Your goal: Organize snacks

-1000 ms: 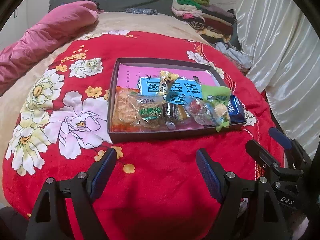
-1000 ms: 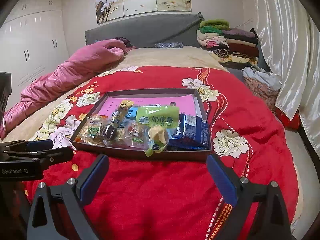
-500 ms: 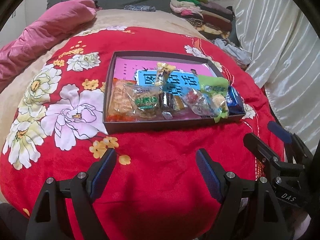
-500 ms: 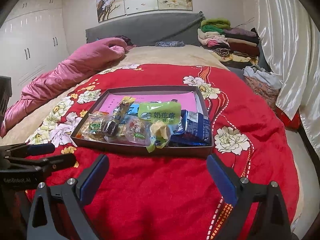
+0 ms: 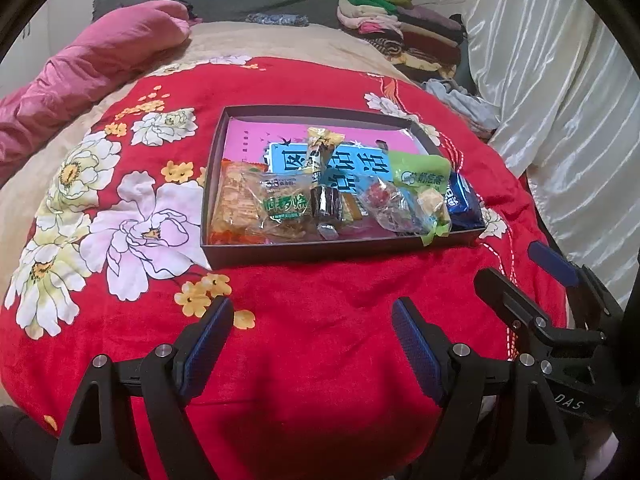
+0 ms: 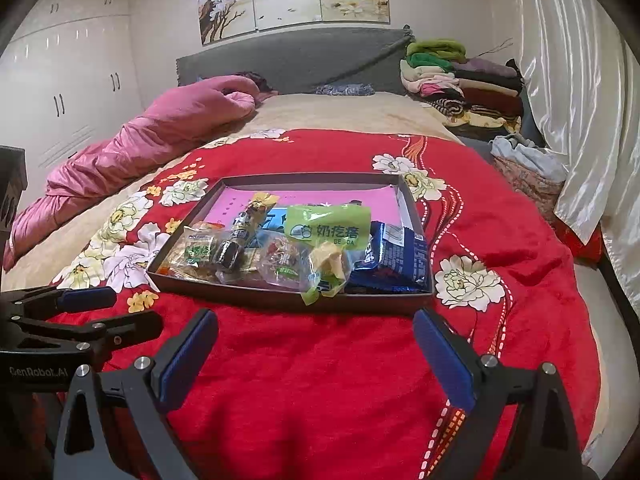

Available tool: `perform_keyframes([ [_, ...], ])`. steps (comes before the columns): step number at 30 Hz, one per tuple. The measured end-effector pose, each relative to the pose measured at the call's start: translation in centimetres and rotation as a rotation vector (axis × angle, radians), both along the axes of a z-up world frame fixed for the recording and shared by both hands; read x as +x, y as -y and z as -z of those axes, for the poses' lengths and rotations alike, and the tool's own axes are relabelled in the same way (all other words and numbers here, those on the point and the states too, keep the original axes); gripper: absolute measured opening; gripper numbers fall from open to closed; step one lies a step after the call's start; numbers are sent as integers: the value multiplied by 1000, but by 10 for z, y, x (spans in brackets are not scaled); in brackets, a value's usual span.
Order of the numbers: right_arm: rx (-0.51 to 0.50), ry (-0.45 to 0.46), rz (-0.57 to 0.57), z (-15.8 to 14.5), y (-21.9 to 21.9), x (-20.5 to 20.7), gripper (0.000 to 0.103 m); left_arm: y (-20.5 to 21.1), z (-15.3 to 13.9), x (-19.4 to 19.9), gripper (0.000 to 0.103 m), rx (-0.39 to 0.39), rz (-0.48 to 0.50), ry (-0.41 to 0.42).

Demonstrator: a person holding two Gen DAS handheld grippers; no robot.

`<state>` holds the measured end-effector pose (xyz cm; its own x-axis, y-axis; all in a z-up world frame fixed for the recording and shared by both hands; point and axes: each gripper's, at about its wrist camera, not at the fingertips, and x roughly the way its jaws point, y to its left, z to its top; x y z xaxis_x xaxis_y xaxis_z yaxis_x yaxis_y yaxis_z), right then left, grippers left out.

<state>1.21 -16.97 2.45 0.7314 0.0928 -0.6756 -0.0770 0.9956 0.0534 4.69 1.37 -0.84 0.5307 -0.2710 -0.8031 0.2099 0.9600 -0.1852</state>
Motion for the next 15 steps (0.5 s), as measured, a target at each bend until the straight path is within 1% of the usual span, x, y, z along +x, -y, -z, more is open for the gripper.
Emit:
perform_keyframes([
  [15,12,-15,10,5,4,3,99,-1,0,1,82,4,-7,-3],
])
